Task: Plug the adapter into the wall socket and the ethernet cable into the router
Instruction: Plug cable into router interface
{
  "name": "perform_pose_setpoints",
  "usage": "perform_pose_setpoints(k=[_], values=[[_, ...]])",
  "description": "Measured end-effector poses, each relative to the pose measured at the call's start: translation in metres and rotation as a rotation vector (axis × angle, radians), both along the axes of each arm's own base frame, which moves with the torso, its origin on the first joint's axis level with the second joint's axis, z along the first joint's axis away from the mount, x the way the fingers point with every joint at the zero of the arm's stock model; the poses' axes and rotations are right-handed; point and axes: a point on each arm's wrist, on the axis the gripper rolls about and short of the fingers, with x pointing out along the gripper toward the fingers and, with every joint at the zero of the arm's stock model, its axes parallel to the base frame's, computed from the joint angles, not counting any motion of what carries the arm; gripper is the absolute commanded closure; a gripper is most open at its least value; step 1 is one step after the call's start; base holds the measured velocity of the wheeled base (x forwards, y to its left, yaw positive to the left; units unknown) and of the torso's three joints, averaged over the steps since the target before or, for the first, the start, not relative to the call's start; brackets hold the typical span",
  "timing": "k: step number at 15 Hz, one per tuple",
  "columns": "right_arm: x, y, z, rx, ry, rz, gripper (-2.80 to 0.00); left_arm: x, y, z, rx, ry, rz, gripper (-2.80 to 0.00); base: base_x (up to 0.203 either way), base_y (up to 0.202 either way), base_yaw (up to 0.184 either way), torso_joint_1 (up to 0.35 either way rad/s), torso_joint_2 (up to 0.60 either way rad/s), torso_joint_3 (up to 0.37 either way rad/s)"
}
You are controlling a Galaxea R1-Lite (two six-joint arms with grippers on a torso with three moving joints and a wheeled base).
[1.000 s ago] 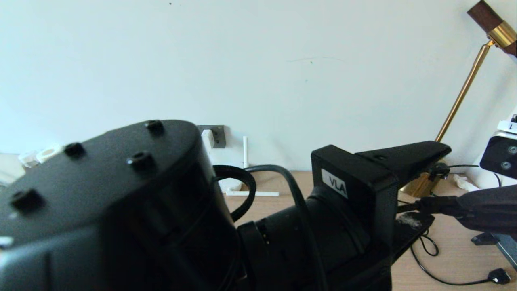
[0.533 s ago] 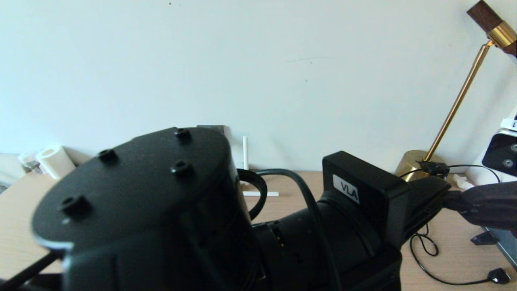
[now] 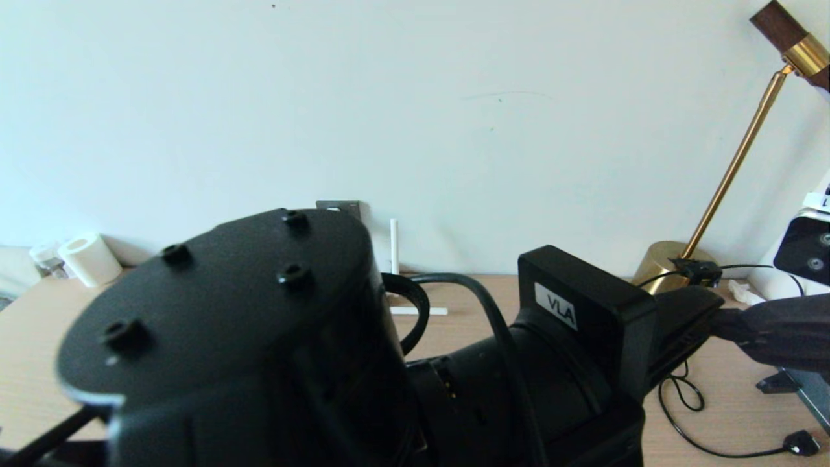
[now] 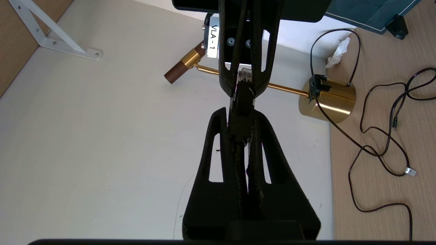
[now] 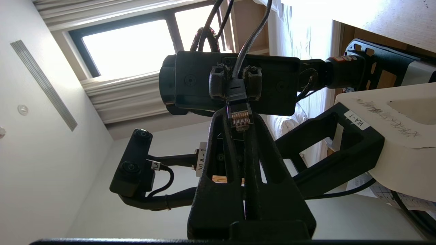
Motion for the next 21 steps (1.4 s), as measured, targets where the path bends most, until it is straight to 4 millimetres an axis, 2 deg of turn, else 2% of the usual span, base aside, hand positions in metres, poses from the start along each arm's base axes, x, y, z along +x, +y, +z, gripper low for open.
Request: perform_pose_setpoints(k=[1, 2, 7, 10, 14, 19, 21], values=[[0.0, 0.0, 0.0, 0.0, -0.004, 0.002, 0.0, 0.0, 0.0, 0.0, 0.0, 0.0, -0.001, 0.0, 0.0, 0.0, 0.0, 0.0, 0.0, 0.0], [-0.001, 0.0, 0.0, -0.001, -0.006, 0.004, -2.8, 0.0, 0.0, 0.0, 0.001, 0.0, -0.003, 0.0, 0.0, 0.0, 0.0, 0.0, 0.0, 0.0], [-0.002, 0.001, -0.001, -0.005, -0.013, 0.004, -2.8, -0.001, 0.003, -0.002, 0.001, 0.008, -0.004, 0.0, 0.0, 0.0, 0.0, 0.0, 0.0, 0.0], [-0.006, -0.005, 0.0, -0.006, -0.041, -0.057, -2.8, -0.002, 0.01, -0.004, -0.022, 0.126, -0.019, 0.0, 0.0, 0.0, 0.0, 0.0, 0.0, 0.0], [-0.017, -0.013, 0.005, -0.025, -0.124, -0.224, -2.8, -0.007, 0.022, -0.011, -0.079, 0.502, -0.09, 0.0, 0.0, 0.0, 0.0, 0.0, 0.0, 0.0], [-0.025, -0.016, 0.006, -0.019, -0.144, -0.23, -2.8, -0.011, 0.023, -0.011, -0.236, 1.005, -0.209, 0.0, 0.0, 0.0, 0.0, 0.0, 0.0, 0.0], [-0.027, -0.016, 0.006, -0.017, -0.15, -0.23, -2.8, -0.017, 0.023, -0.005, -0.302, 1.242, -0.265, 0.0, 0.0, 0.0, 0.0, 0.0, 0.0, 0.0]])
